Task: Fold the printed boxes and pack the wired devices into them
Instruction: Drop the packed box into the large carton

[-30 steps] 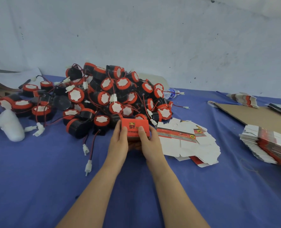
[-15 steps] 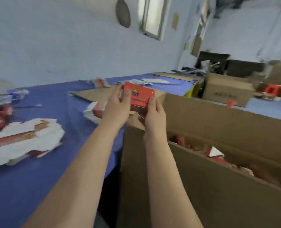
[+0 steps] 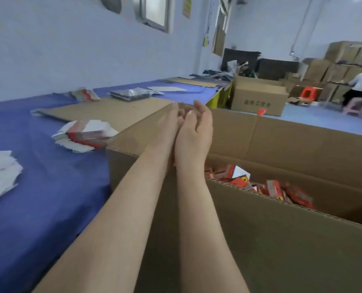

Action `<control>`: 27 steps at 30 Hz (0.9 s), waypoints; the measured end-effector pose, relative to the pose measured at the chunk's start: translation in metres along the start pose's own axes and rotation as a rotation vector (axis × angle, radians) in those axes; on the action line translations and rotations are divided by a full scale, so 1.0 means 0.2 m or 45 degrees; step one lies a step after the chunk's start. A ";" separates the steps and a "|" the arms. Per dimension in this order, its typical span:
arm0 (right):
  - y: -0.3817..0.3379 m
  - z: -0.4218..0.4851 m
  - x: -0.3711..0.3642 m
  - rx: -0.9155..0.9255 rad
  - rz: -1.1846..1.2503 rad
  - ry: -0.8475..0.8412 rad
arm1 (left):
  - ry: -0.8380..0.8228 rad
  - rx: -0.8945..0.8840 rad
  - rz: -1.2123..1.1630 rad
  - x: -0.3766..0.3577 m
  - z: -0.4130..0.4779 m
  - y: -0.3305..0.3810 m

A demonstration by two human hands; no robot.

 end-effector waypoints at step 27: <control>0.69 -1.18 -1.54 -0.040 -0.711 -1.015 | 1.390 -0.114 0.795 2.41 -0.39 -0.22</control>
Point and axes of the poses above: each hand's wrist, its own z-axis towards the middle knuckle, its own x-axis out of the back of the hand, y = z × x, the point moved 4 cm from there along z, towards the middle knuckle, and after that the axes turned 6 degrees about y, right-handed, at the moved point
